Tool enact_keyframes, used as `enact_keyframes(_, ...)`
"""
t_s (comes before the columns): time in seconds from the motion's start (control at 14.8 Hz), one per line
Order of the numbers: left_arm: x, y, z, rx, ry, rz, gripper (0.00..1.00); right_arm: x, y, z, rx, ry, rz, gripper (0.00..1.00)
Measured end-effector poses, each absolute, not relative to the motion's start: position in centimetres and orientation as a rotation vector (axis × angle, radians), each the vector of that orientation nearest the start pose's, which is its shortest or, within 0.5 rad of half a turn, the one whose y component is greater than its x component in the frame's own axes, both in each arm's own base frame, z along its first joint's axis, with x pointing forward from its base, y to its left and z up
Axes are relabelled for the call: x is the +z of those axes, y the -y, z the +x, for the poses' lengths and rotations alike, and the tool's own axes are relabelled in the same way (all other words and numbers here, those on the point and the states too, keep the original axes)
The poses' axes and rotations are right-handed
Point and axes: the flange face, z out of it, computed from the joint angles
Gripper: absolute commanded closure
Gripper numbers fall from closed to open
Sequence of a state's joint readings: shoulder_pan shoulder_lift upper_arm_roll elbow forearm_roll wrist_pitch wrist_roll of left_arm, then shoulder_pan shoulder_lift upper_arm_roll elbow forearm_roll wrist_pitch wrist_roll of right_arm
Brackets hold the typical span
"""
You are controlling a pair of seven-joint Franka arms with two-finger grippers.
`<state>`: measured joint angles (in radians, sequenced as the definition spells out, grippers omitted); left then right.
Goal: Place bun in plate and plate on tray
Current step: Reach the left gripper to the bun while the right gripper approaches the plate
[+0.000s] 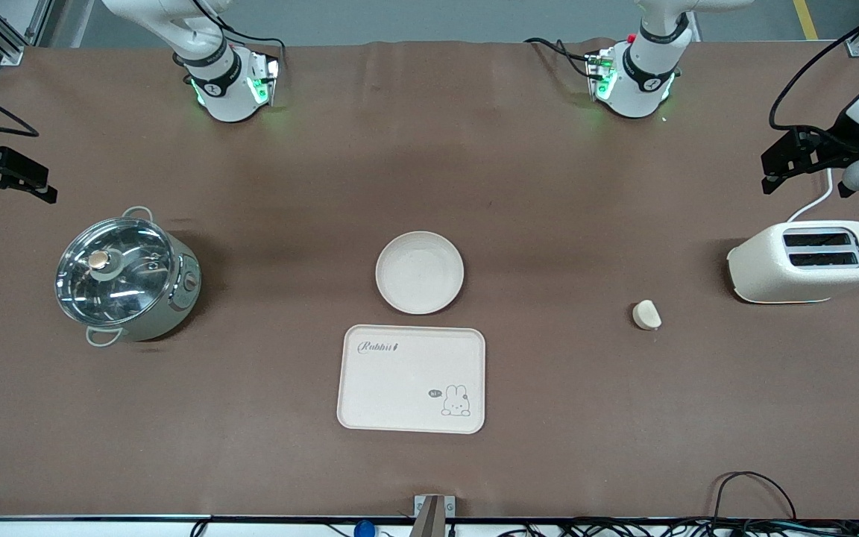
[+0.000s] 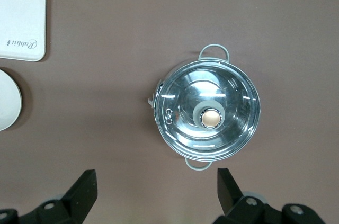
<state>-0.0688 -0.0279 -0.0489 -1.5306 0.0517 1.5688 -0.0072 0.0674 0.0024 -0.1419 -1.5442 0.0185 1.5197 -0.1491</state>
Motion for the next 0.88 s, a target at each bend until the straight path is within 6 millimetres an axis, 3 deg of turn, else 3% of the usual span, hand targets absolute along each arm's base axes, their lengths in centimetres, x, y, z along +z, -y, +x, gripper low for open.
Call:
enact_keyframes(0.41,65.6,6.2,54.4,-0.093,-0.176,-3.087,0.00,63.5,3.9,54.9,0.025,0.118,-3.119,0.00)
enact_keyframes(0.54,64.4,6.5,54.6,-0.038,-0.186,-3.082,0.00,63.6,3.8,54.9,0.021,0.119,-3.119,0.00)
enact_keyframes(0.68,60.6,6.3,56.0,0.061,-0.180,-3.080,0.00,63.7,3.7,54.9,0.017,0.124,-3.119,0.00)
enact_keyframes(0.88,50.0,5.4,60.4,0.095,-0.157,-3.089,0.00,63.4,2.5,55.5,0.002,0.156,-3.119,0.00)
